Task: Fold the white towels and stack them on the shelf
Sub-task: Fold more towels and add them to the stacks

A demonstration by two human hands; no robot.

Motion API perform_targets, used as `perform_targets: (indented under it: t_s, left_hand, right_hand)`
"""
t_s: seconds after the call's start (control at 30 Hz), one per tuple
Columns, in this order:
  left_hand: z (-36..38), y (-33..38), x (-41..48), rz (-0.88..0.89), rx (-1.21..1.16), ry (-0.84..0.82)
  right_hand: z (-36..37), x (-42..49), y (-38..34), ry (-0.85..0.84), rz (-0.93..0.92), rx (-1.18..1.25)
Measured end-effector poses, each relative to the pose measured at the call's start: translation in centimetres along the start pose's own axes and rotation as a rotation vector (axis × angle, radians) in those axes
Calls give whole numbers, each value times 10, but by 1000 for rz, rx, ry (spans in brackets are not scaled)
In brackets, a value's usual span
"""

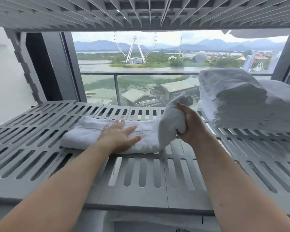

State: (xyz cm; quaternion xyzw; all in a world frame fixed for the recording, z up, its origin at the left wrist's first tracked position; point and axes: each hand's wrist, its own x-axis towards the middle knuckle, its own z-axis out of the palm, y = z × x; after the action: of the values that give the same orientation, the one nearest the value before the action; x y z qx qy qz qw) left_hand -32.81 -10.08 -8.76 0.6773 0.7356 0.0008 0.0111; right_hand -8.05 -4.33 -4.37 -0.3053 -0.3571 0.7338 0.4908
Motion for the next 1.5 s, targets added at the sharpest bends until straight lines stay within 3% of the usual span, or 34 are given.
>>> perform_targets:
  t_s: [0.13, 0.2, 0.33, 0.4, 0.53, 0.8, 0.97, 1.07, 1.17, 1.37, 1.5]
  left_hand:
    - [-8, -9, 1, 32, -92, -2]
    - [-19, -38, -2, 34, -165, 119]
    - [-31, -119, -21, -138, -255, 194]
    - [-30, -144, -26, -202, -487, 206]
    - [-18, -164, -32, -240, -1180, 196]
    - [-11, -165, -37, -152, -1746, 117]
    - [-15, -170, -35, -195, -1677, 103]
    - [-15, -174, -33, -200, -1643, 116]
    - [-11, -175, -34, -93, -1585, 135]
    - [-10, -178, -42, 31, -1685, 116]
    - [-19, -182, -41, 67, -1746, 89]
  right_hand:
    - [63, 12, 4, 69, -70, -262]
    - [94, 19, 8, 96, -89, -471]
    - [149, 38, 26, 147, -140, -718]
    - [176, 47, 43, 152, -108, -816]
    - [215, 63, 91, 128, -35, -871]
    - [251, 78, 143, 188, -75, -1234]
    - [266, 66, 134, 45, 70, -1264]
    - [255, 61, 124, -46, -187, -1479]
    - [236, 59, 134, -128, -417, -1612]
    - [209, 61, 163, -272, -572, -1542]
    - [203, 56, 168, -353, -598, -1685]
